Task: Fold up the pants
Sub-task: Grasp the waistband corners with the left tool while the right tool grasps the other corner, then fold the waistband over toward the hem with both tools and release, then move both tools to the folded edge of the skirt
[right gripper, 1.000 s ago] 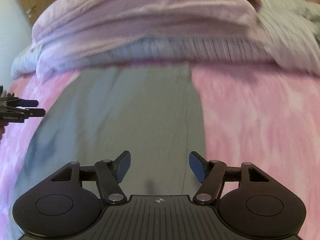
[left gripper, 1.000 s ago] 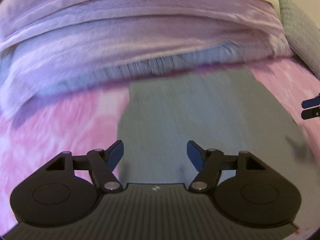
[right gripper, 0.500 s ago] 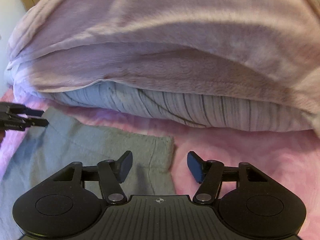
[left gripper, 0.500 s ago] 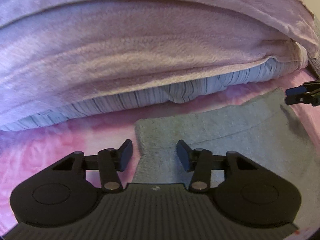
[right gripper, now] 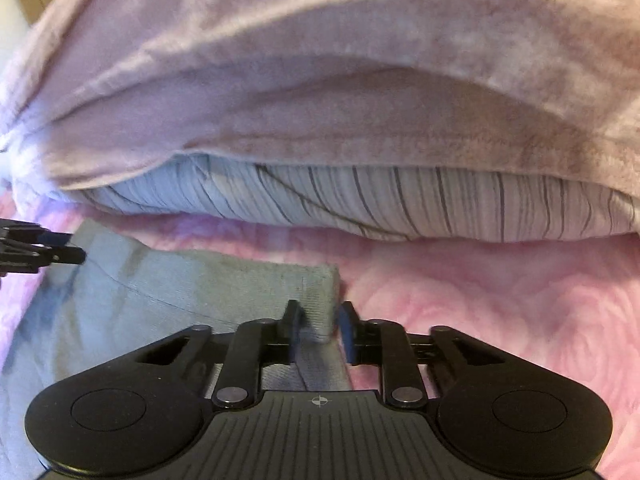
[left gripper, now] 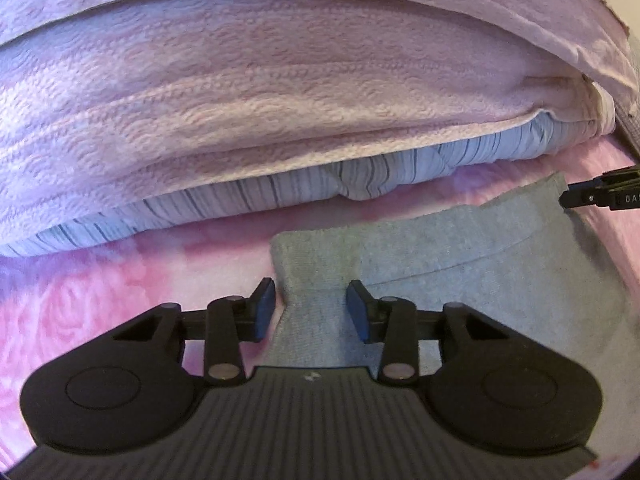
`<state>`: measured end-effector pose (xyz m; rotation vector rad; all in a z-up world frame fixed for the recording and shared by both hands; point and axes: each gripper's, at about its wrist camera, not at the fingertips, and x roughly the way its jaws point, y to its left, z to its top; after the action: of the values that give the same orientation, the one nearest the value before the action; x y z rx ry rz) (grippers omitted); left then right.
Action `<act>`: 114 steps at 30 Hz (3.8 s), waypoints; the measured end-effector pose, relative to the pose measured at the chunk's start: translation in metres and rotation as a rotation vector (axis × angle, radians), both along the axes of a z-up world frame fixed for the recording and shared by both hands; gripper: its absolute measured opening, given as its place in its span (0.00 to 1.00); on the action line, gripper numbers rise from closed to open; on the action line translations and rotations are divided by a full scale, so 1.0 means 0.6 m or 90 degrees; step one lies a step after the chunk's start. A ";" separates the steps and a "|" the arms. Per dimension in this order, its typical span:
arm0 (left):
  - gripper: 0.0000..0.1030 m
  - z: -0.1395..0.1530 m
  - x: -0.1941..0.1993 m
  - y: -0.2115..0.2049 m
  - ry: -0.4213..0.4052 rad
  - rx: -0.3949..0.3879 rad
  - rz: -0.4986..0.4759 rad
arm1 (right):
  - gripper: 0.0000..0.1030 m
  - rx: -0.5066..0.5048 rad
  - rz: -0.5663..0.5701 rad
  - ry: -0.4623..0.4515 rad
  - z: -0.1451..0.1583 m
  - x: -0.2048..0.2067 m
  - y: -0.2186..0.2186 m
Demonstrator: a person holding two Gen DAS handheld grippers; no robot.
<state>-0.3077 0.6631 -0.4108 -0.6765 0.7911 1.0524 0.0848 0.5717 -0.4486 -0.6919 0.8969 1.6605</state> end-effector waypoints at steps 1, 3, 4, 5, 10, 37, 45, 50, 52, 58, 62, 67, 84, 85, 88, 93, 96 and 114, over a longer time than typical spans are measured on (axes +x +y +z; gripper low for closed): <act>0.36 -0.002 0.001 0.003 -0.006 0.000 0.003 | 0.34 0.003 -0.001 0.005 -0.003 -0.001 0.000; 0.29 -0.005 0.002 0.004 -0.019 0.003 0.005 | 0.36 0.010 -0.008 0.019 -0.011 -0.003 0.000; 0.26 -0.005 0.004 0.002 -0.023 0.013 -0.002 | 0.34 0.019 -0.003 0.028 -0.013 -0.003 -0.002; 0.16 -0.006 0.007 0.000 -0.018 0.024 -0.006 | 0.16 0.027 0.002 0.028 -0.013 -0.006 -0.003; 0.05 0.028 -0.003 -0.027 -0.034 0.076 -0.016 | 0.07 0.110 0.025 0.019 0.027 -0.009 -0.047; 0.30 0.009 -0.120 -0.481 -0.291 -0.129 0.203 | 0.45 -0.086 -0.247 0.278 0.005 0.007 -0.487; 0.06 -0.015 -0.113 -0.474 -0.288 -0.124 0.224 | 0.18 -0.080 -0.277 0.298 -0.022 0.014 -0.464; 0.06 0.038 -0.122 -0.506 -0.279 -0.065 0.189 | 0.14 -0.029 -0.243 0.288 0.037 0.008 -0.505; 0.06 0.047 -0.124 -0.523 -0.268 -0.069 0.183 | 0.14 -0.035 -0.235 0.288 0.047 0.003 -0.523; 0.06 0.021 -0.113 -0.575 -0.215 -0.101 0.168 | 0.14 -0.095 -0.245 0.258 0.020 -0.011 -0.566; 0.06 0.007 -0.104 -0.579 -0.199 -0.094 0.181 | 0.14 -0.093 -0.247 0.240 0.012 -0.019 -0.573; 0.06 0.017 -0.101 -0.593 -0.193 -0.078 0.165 | 0.15 -0.084 -0.239 0.220 0.013 -0.024 -0.578; 0.15 0.063 -0.118 -0.591 -0.057 -0.095 0.107 | 0.39 -0.082 -0.213 0.041 0.082 -0.018 -0.536; 0.15 0.072 -0.118 -0.581 -0.058 -0.081 0.105 | 0.39 -0.052 -0.199 0.032 0.093 -0.023 -0.524; 0.15 0.090 -0.092 -0.524 -0.049 -0.011 0.090 | 0.39 0.016 -0.162 0.012 0.101 -0.053 -0.479; 0.15 0.071 -0.019 -0.416 -0.038 0.059 0.058 | 0.39 0.065 -0.110 -0.024 0.056 -0.107 -0.384; 0.16 0.019 0.002 -0.379 0.004 0.044 0.052 | 0.39 0.038 -0.094 -0.065 -0.001 -0.115 -0.355; 0.17 0.028 -0.001 -0.617 0.001 -0.027 0.006 | 0.39 -0.038 0.016 -0.057 0.001 -0.174 -0.572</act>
<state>-0.3086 0.2927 -0.3942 -0.7157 0.8149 1.0473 -0.0194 0.2284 -0.4478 -0.8158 0.8791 1.6174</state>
